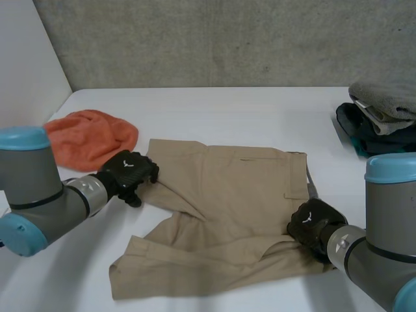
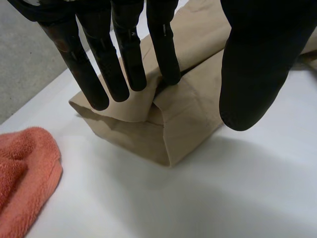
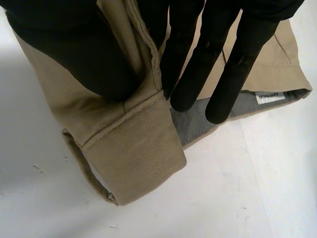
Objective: Fold the laundry.
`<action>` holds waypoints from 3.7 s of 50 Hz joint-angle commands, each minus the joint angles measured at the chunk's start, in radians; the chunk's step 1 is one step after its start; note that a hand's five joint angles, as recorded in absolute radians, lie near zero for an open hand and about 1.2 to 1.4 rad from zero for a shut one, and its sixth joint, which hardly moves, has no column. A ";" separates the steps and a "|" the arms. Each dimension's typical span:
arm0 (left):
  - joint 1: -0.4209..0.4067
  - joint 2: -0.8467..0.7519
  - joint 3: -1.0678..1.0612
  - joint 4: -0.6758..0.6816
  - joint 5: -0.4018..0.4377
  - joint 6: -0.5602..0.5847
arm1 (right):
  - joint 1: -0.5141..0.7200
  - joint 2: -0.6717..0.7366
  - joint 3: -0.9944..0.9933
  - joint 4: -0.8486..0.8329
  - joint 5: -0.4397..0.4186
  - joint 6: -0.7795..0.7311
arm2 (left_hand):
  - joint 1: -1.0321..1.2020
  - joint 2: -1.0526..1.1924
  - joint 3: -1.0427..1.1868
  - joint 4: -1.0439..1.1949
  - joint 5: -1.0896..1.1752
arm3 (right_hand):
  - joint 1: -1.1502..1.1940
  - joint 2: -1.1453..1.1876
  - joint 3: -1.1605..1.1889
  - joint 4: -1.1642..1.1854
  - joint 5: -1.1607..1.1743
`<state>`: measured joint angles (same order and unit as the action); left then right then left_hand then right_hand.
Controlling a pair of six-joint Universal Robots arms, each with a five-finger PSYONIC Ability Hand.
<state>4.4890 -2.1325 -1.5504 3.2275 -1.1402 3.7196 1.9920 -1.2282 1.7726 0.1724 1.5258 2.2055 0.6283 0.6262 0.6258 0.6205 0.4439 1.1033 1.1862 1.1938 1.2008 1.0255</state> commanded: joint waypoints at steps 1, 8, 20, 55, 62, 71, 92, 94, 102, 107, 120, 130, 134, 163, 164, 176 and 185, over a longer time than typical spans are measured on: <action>-0.033 -0.027 0.029 0.015 -0.004 -0.013 | -0.001 0.004 0.005 -0.011 0.001 -0.001 | 0.055 0.057 0.057 0.063 0.065 | 0.293 0.210 0.202 0.195 0.196; -0.059 -0.066 0.078 0.017 -0.033 -0.015 | -0.001 0.021 0.005 -0.013 0.001 -0.001 | 0.061 0.063 0.063 0.069 0.071 | 0.293 0.210 0.202 0.195 0.196; -0.096 -0.148 0.161 0.011 -0.093 -0.012 | -0.002 0.026 0.018 -0.016 0.001 -0.001 | 0.324 0.326 0.327 0.332 0.334 | 0.293 0.210 0.202 0.195 0.196; -0.077 0.224 -0.195 0.035 -0.237 0.003 | 0.001 0.023 0.024 -0.031 0.001 0.002 | 0.768 0.770 0.770 0.776 0.778 | 0.293 0.210 0.202 0.195 0.196; -0.071 0.232 -0.198 0.038 -0.285 0.003 | 0.002 0.021 0.024 -0.051 0.001 0.039 | 0.055 0.057 0.057 0.063 0.065 | 0.293 0.210 0.202 0.195 0.196; -0.085 0.400 -0.235 -0.001 -0.331 -0.018 | 0.002 0.018 0.022 -0.054 0.001 0.051 | -0.068 -0.066 -0.066 -0.060 -0.058 | 0.293 0.210 0.202 0.195 0.196; -0.310 0.619 -0.372 -0.327 -0.322 -0.129 | 0.004 0.018 0.022 -0.060 0.005 0.049 | -0.086 -0.084 -0.084 -0.078 -0.076 | 0.293 0.210 0.202 0.195 0.196; -0.310 0.567 -0.372 -0.324 -0.325 -0.129 | 0.004 0.018 0.024 -0.060 0.007 0.049 | -0.083 -0.081 -0.081 -0.075 -0.073 | 0.293 0.210 0.202 0.195 0.196; -0.312 0.414 -0.350 -0.284 -0.360 -0.118 | 0.002 0.007 0.025 -0.054 0.023 0.049 | 0.655 0.657 0.658 0.663 0.665 | 0.293 0.210 0.202 0.195 0.196; -0.321 0.431 -0.346 -0.279 -0.427 -0.115 | 0.001 -0.048 0.070 0.011 0.036 0.025 | 0.768 0.770 0.770 0.776 0.778 | 0.293 0.210 0.202 0.195 0.196; -0.453 0.623 -0.372 -0.548 -0.260 0.155 | -0.015 -0.195 0.122 0.190 0.013 -0.144 | 0.768 0.770 0.770 0.776 0.778 | 0.293 0.210 0.202 0.195 0.196; -0.320 0.398 -0.165 -0.108 -0.427 0.160 | 0.001 -0.045 -0.103 -0.036 0.039 0.029 | 0.768 0.770 0.770 0.776 0.778 | 0.293 0.210 0.202 0.195 0.196; -0.321 0.264 -0.038 0.056 -0.503 0.160 | 0.001 0.032 -0.205 -0.126 0.057 0.069 | 0.768 0.770 0.770 0.776 0.778 | 0.293 0.210 0.202 0.195 0.196; -0.390 -0.092 0.437 0.219 -0.518 0.057 | -0.036 0.184 -0.440 -0.408 0.100 0.229 | -0.454 -0.452 -0.451 -0.446 -0.444 | -0.929 -1.012 -1.019 -1.026 -1.025; -0.390 -0.072 0.415 0.218 -0.518 0.043 | -0.047 0.149 -0.414 -0.333 0.091 0.255 | -0.454 -0.452 -0.451 -0.446 -0.444 | -0.929 -1.012 -1.019 -1.026 -1.025; -0.393 0.128 0.113 0.222 -0.490 -0.092 | -0.197 0.078 -0.141 -0.092 -0.126 0.514 | -0.454 -0.452 -0.451 -0.446 -0.444 | -0.749 -0.832 -0.839 -0.846 -0.845; -0.396 0.118 0.092 0.229 -0.478 -0.099 | -0.191 0.122 -0.071 -0.320 -0.176 0.520 | -0.454 -0.452 -0.451 -0.446 -0.444 | -0.511 -0.594 -0.601 -0.608 -0.607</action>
<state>4.0934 -1.9990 -1.4635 3.4544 -1.6211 3.6193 1.7890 -1.1469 1.6810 -0.0164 1.3597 2.7362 0.2016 0.2103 0.2123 0.2040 0.0497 0.4335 0.4144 0.4305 0.4324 0.2641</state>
